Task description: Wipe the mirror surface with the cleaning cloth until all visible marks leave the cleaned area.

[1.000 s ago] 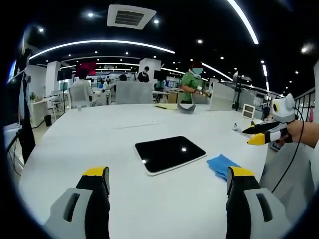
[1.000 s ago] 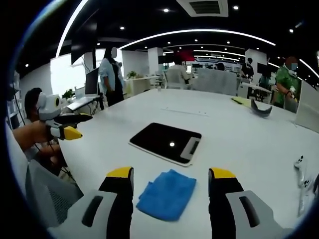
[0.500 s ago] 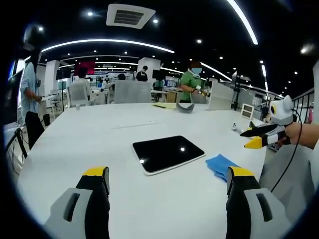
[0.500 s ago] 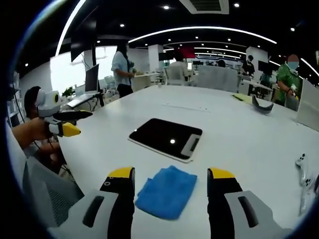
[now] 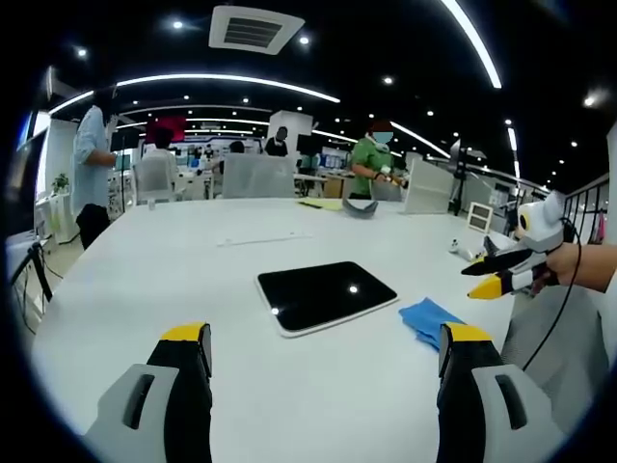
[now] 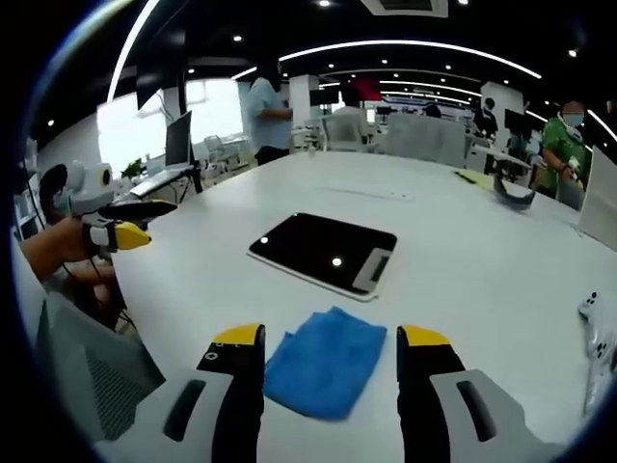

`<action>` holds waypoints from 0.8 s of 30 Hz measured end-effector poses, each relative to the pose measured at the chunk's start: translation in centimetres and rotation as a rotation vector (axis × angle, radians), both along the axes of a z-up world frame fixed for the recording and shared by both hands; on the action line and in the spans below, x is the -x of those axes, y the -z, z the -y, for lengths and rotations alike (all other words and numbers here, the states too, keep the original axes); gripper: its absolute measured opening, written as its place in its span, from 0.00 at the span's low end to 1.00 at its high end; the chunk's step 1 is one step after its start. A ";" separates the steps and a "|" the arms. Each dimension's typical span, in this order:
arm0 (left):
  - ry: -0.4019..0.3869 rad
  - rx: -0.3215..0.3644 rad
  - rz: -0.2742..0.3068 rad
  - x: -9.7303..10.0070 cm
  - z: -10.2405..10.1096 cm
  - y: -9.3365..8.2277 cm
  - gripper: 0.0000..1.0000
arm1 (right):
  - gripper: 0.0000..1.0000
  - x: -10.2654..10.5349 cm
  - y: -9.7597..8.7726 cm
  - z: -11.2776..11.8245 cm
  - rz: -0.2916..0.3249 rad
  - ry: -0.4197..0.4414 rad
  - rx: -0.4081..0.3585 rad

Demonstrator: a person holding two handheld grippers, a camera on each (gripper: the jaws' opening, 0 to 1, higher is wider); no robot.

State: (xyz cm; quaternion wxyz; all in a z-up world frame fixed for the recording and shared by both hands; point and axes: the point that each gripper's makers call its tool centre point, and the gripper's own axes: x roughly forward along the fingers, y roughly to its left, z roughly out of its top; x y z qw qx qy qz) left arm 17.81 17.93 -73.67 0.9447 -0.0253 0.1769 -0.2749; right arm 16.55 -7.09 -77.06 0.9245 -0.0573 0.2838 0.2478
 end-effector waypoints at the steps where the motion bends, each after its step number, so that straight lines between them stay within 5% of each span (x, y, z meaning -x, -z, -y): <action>1: 0.000 0.000 -0.001 0.0 0.0 0.0 0.99 | 0.51 0.0 0.2 -0.1 -0.005 -0.004 0.004; 24: -0.038 0.011 -0.005 0.3 -1.3 0.3 0.99 | 0.33 -0.5 6.1 -1.2 -0.127 -0.092 0.095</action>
